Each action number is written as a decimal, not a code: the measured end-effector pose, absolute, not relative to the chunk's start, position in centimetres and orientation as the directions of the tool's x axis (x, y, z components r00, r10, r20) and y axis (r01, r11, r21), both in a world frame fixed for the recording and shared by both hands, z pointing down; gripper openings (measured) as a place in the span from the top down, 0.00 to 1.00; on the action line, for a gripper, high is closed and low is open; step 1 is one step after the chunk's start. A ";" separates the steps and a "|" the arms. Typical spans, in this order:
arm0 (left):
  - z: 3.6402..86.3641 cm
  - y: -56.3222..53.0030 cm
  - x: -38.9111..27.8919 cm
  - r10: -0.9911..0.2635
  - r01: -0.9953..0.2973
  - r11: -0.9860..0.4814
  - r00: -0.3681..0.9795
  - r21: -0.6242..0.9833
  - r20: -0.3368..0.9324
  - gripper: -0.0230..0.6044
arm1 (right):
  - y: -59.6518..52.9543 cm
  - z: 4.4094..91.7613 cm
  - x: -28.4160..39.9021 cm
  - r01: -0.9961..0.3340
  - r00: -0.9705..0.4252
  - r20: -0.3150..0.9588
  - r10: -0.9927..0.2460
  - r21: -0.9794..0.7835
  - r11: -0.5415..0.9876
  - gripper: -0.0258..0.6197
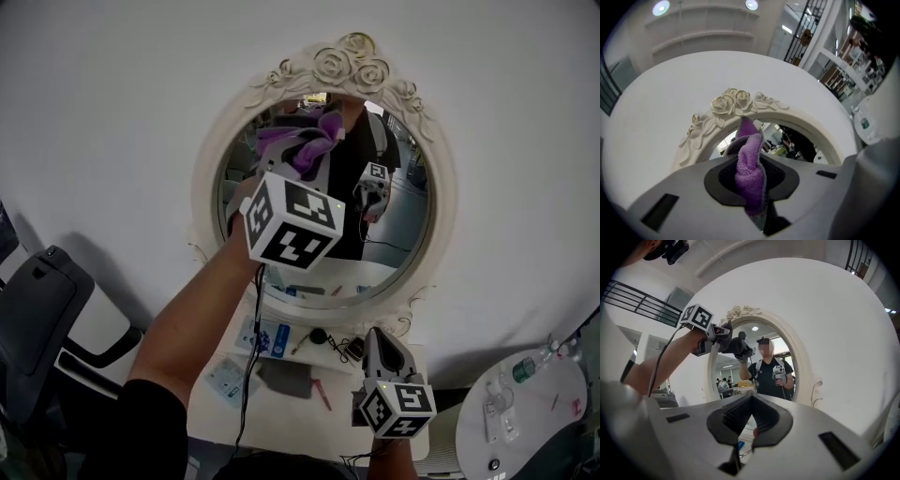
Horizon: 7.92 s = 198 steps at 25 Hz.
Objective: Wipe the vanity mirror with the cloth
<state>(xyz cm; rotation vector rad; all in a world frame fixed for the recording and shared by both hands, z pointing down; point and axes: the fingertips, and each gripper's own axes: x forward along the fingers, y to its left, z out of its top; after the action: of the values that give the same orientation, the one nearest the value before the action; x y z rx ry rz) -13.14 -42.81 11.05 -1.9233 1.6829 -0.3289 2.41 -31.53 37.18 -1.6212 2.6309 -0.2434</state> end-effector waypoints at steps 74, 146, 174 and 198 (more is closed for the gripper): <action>57.4 -48.5 -0.6 -0.879 -0.185 -0.458 0.243 -0.870 0.411 0.86 | -29.8 38.0 12.0 -0.956 -0.288 0.081 -0.954 -0.083 0.281 0.96; 54.8 -47.5 -4.3 -0.786 -0.211 -0.542 0.470 -0.813 0.402 0.86 | -31.2 40.8 13.4 -0.950 -0.300 0.129 -0.945 -0.133 0.283 0.96; 10.7 -44.6 -20.0 -0.935 -0.569 0.204 0.129 -0.797 -0.331 0.86 | -32.7 40.0 9.0 -0.901 -0.425 0.092 -0.900 -0.139 0.411 0.96; 29.7 -46.4 -16.8 -0.904 -0.596 -0.065 0.375 -0.800 -0.206 0.86 | -33.6 40.8 5.8 -0.896 -0.445 0.147 -0.884 -0.094 0.435 0.96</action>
<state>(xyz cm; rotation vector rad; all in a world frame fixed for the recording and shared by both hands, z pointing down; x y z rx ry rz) -16.76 -46.38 29.74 -1.7646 1.3206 -0.4433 5.81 -33.57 40.75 -1.6922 2.7244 -0.2551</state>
